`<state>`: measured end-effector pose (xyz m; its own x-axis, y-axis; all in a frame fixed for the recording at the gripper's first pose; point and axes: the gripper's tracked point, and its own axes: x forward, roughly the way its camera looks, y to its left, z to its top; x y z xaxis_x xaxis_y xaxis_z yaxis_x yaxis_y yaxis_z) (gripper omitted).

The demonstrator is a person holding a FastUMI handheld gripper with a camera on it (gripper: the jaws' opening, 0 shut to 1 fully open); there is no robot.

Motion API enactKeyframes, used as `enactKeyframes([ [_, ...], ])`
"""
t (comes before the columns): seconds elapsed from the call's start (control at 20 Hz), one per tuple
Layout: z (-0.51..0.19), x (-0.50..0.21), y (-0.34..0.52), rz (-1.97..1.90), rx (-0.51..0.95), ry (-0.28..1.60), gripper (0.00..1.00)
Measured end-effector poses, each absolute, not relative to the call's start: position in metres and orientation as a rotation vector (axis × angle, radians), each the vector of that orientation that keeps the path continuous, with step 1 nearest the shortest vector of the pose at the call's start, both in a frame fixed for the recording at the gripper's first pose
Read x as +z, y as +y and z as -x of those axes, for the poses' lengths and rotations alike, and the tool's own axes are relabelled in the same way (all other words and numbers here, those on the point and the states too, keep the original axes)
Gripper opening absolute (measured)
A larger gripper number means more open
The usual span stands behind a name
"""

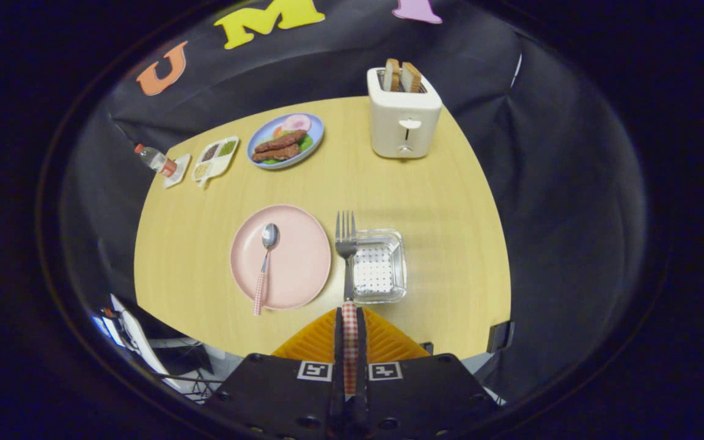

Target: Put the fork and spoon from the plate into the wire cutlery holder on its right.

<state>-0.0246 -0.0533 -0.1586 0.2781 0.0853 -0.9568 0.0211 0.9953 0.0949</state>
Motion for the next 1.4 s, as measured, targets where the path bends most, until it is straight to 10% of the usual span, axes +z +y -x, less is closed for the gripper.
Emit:
enactKeyframes([
  [1.05, -0.003, -0.222, -0.066, -0.196, -0.077, 1.704, 0.07],
  [1.3, -0.013, -0.222, -0.064, -0.220, -0.063, 1.639, 0.15],
  [1.4, -0.019, -0.215, -0.064, -0.206, -0.050, 1.579, 0.34],
])
